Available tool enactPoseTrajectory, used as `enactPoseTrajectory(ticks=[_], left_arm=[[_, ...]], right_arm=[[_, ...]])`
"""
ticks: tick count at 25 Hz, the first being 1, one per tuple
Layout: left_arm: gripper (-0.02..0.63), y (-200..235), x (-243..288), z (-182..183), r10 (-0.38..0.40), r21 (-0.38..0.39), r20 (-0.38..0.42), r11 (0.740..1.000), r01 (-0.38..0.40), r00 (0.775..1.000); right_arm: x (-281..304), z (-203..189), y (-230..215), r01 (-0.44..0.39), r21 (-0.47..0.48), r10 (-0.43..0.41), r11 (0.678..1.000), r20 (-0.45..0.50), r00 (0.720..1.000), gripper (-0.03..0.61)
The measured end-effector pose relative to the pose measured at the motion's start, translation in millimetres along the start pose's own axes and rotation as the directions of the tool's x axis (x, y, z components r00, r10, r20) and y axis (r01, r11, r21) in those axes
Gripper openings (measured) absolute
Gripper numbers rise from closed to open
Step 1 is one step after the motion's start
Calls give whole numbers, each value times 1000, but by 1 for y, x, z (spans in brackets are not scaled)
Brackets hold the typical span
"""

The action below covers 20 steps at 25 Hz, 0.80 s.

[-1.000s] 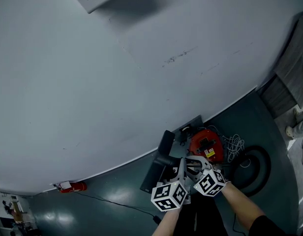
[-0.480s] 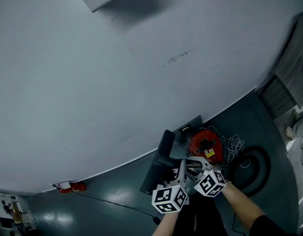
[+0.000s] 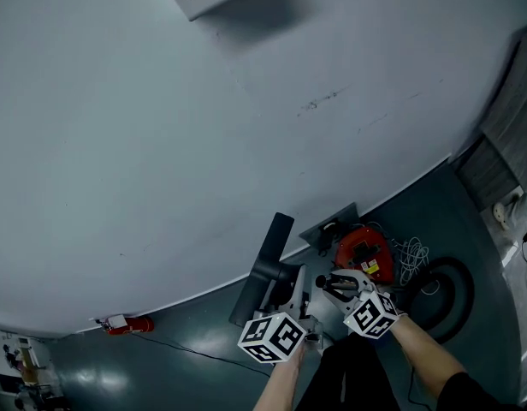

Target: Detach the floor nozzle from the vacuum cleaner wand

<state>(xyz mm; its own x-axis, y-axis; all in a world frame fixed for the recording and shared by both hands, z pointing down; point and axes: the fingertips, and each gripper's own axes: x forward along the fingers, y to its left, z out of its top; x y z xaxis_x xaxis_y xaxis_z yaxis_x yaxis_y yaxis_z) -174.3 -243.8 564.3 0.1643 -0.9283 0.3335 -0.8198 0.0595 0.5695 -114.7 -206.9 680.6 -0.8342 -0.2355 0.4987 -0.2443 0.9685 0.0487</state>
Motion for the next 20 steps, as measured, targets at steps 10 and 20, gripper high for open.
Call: enactPoseTrajectory(ticks=[10, 20], left_arm=[[178, -20, -33, 14, -37, 102, -31, 994, 40, 999], [178, -67, -79, 59, -110, 245, 14, 964, 103, 994]], right_arm=[[-40, 49, 2, -73, 175, 56, 982, 102, 993, 184], [-121, 151, -33, -80, 554, -133, 829, 333, 934, 110]])
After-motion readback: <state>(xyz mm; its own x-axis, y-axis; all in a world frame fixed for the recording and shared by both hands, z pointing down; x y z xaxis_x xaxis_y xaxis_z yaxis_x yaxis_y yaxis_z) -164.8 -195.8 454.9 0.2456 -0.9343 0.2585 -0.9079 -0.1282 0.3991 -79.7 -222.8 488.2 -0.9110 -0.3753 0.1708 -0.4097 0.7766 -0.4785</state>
